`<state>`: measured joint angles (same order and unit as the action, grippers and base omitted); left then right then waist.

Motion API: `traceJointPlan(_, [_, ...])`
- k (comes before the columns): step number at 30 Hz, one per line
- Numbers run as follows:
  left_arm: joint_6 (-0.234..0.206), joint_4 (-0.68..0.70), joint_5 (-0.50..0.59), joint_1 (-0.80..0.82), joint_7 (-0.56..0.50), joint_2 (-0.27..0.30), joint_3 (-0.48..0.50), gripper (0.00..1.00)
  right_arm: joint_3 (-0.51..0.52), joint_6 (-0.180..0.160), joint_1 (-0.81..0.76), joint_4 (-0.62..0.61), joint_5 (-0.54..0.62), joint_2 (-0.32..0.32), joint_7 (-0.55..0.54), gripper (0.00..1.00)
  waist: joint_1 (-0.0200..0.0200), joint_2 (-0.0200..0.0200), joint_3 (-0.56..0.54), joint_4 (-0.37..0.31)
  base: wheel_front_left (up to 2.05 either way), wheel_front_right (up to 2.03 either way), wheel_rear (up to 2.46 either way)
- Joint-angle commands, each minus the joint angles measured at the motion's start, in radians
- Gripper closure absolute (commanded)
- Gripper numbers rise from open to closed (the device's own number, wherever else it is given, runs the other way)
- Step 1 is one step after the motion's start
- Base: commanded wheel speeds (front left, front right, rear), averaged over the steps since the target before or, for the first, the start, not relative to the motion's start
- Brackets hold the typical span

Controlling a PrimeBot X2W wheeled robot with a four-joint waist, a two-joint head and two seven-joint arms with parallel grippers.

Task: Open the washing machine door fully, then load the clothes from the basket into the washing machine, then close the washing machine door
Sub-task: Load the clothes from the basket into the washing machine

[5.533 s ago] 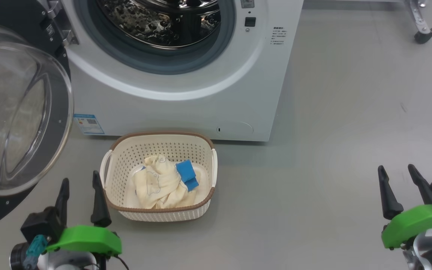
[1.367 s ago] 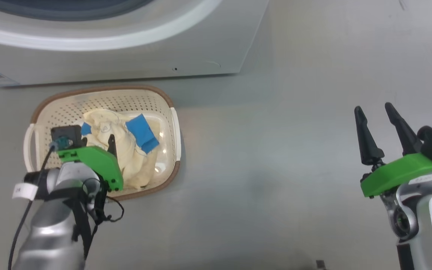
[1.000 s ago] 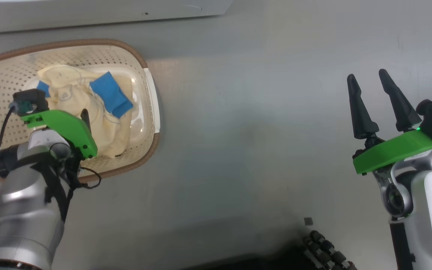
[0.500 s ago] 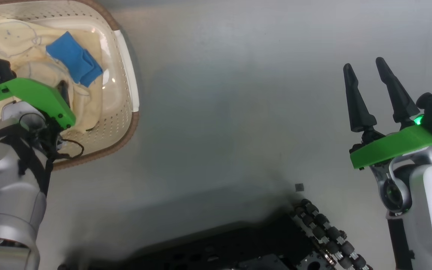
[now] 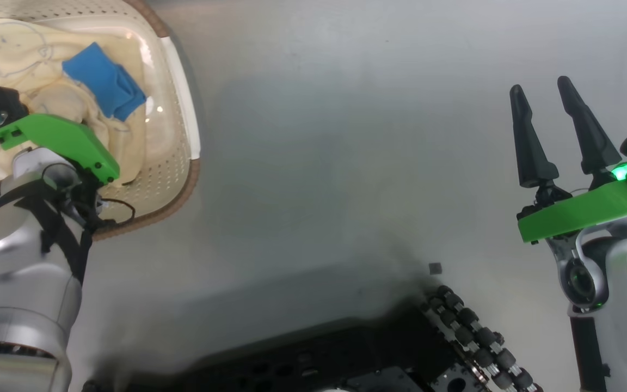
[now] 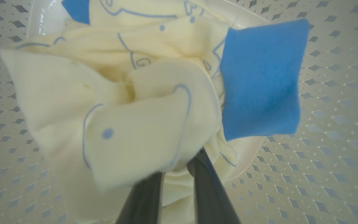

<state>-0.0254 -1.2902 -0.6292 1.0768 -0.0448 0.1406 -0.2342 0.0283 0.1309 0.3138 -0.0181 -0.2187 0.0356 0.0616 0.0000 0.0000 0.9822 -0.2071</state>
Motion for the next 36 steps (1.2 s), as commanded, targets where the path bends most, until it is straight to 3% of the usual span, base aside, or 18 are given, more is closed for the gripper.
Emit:
traceJointPlan(1, [0.005,0.004,0.003,-0.046,0.011,0.028,0.009,1.0,-0.011,0.0,-0.045,-0.033,0.0,0.015,-0.003,0.0,0.0,0.0,-0.009,0.012,0.0,0.0,0.0])
traceJointPlan(9, [0.048,0.003,0.026,-0.059,0.121,0.023,-0.023,1.0,0.004,0.0,-0.057,-0.041,0.0,0.015,-0.025,0.0,0.0,0.0,-0.082,0.073,0.0,0.0,0.0])
traceJointPlan(23, [0.044,0.046,0.07,-0.124,0.301,0.034,-0.058,1.0,0.029,0.0,-0.081,0.005,0.009,0.015,-0.025,0.0,0.0,0.0,-0.3,0.102,0.0,0.0,0.0])
traceJointPlan(36, [-0.03,0.47,0.159,-0.39,0.306,0.06,0.009,1.0,0.082,0.0,-0.161,0.016,0.057,0.015,-0.053,0.0,0.0,0.0,-0.566,0.133,0.0,0.0,0.0])
